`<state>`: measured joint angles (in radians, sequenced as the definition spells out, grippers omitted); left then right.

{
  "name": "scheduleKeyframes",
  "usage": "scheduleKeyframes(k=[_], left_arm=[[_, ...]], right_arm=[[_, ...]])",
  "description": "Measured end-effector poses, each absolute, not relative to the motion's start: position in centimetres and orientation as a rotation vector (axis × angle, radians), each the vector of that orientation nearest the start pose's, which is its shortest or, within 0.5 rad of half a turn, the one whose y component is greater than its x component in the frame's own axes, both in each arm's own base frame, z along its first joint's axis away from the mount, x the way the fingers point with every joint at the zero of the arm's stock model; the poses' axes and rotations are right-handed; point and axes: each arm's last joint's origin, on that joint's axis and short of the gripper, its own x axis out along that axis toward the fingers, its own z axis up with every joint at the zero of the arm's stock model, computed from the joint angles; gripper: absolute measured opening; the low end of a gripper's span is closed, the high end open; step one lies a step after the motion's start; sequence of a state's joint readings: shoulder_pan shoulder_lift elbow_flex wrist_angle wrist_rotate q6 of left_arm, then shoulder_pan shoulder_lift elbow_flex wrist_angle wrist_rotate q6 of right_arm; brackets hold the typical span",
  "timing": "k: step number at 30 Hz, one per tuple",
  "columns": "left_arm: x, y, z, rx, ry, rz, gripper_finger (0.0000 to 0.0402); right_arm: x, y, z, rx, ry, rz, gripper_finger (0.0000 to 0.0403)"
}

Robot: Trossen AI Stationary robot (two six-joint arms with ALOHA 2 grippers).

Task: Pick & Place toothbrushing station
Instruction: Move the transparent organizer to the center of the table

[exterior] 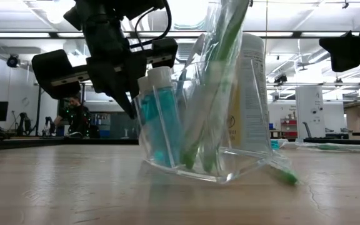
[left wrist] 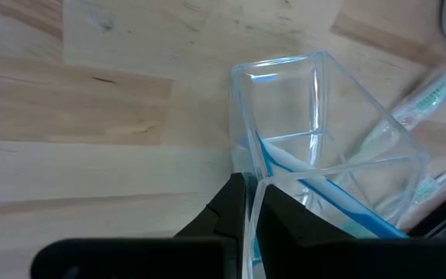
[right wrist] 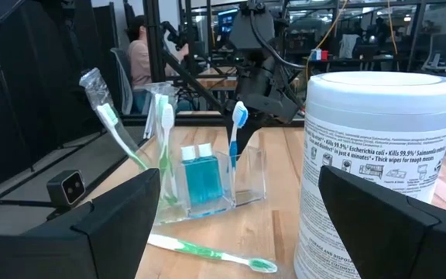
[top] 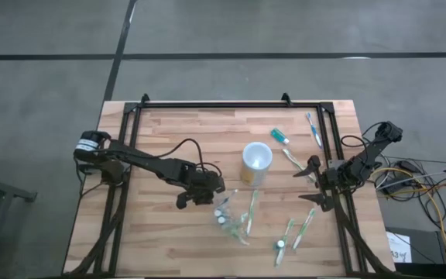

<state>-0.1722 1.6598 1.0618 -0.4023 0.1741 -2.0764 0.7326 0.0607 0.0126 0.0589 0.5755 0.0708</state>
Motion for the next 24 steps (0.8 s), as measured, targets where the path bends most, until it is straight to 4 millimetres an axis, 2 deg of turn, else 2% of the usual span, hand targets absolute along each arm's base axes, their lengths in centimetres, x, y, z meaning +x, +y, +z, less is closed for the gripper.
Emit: scheduleKeyframes(k=[24], left_arm=[[32.51, -6.22, 19.67, -1.851, 0.946, 0.839, 0.0032]], right_arm=[[8.2, 5.26, 16.86, 0.077, -0.003, 0.158, 0.0349]])
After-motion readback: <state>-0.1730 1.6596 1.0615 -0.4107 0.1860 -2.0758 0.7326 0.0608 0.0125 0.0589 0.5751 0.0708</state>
